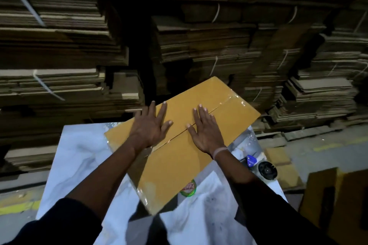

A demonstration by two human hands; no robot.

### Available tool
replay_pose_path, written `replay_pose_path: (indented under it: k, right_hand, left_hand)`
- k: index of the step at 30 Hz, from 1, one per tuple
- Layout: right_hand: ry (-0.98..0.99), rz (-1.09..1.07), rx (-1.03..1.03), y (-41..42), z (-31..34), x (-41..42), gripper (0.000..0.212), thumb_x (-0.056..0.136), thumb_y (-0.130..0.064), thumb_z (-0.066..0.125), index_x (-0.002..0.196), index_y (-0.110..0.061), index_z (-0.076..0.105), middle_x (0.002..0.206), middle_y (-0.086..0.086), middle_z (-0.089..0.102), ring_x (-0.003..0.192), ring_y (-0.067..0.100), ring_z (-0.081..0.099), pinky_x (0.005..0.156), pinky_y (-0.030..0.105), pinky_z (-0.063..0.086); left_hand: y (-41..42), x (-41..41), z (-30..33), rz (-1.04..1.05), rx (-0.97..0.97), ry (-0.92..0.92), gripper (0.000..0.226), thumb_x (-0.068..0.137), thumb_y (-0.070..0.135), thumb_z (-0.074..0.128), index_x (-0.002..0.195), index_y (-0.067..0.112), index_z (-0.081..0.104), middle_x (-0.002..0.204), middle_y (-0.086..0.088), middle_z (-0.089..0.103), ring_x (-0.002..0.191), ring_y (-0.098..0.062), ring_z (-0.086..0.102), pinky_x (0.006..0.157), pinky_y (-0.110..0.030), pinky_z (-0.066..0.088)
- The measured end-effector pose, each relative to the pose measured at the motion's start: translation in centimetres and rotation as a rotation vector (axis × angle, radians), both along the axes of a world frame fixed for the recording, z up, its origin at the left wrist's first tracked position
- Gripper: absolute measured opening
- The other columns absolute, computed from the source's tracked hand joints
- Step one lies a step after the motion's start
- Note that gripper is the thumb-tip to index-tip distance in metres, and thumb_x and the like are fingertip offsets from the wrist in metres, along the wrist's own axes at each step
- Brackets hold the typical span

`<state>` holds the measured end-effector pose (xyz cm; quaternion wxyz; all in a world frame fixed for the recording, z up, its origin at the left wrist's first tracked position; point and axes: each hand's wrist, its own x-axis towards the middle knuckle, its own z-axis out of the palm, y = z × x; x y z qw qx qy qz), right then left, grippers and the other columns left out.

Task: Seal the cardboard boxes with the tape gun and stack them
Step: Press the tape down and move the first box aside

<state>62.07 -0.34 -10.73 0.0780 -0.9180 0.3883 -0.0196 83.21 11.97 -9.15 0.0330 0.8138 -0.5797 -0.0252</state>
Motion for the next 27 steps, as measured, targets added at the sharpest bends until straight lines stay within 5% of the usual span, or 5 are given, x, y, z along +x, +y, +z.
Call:
replay_pose_path:
  k: [6,9,14,20,27]
  right_hand:
    - [0.04,-0.225,-0.037,-9.6,-0.1,-3.0,0.09,0.096,-0.069,-0.002,0.167,-0.015,0.004,0.175,0.007,-0.005,0.161,0.025,-0.006,0.129,0.048,-0.002]
    - [0.044,-0.344,-0.079,-14.4,0.0,-4.6,0.081,0.105,-0.064,0.009,0.167,-0.012,0.004,0.175,0.01,-0.002,0.161,0.027,-0.004,0.129,0.049,-0.003]
    - [-0.021,-0.346,-0.057,-19.4,0.8,-2.8,0.071,0.109,-0.053,0.025,0.162,-0.007,0.025,0.154,0.019,0.048,0.135,0.037,0.049,0.11,0.047,0.038]
    - [-0.057,-0.118,-0.067,-22.5,1.1,3.7,0.061,0.11,-0.051,0.021,0.163,-0.02,0.027,0.151,0.016,0.048,0.13,0.036,0.052,0.105,0.049,0.044]
    - [-0.037,-0.012,-0.06,-24.6,0.8,4.4,0.061,0.11,-0.054,0.019,0.165,-0.027,0.019,0.155,0.016,0.044,0.131,0.035,0.052,0.104,0.049,0.045]
  left_hand:
    - [-4.6,-1.3,-0.1,0.011,-0.012,-0.068,0.082,0.098,0.067,-0.004,0.166,0.021,-0.002,0.149,-0.019,0.043,0.128,-0.037,0.046,0.099,-0.048,0.038]
    - [-5.8,-0.6,-0.5,0.031,-0.062,-0.034,0.073,0.104,0.061,0.003,0.166,0.022,0.012,0.133,-0.017,0.056,0.113,-0.036,0.058,0.089,-0.044,0.046]
    - [-6.6,0.6,-0.6,0.078,-0.2,0.101,0.063,0.103,0.061,0.005,0.15,0.032,0.037,0.112,-0.008,0.069,0.088,-0.03,0.067,0.059,-0.032,0.042]
    - [-6.8,0.2,-0.7,0.104,-0.216,0.073,0.059,0.104,0.055,0.014,0.151,0.033,0.041,0.12,-0.007,0.069,0.093,-0.028,0.068,0.064,-0.033,0.051]
    - [-7.2,-1.5,-0.4,0.173,-0.198,-0.003,0.055,0.11,0.049,0.016,0.158,0.033,0.037,0.118,-0.011,0.069,0.088,-0.029,0.068,0.058,-0.03,0.037]
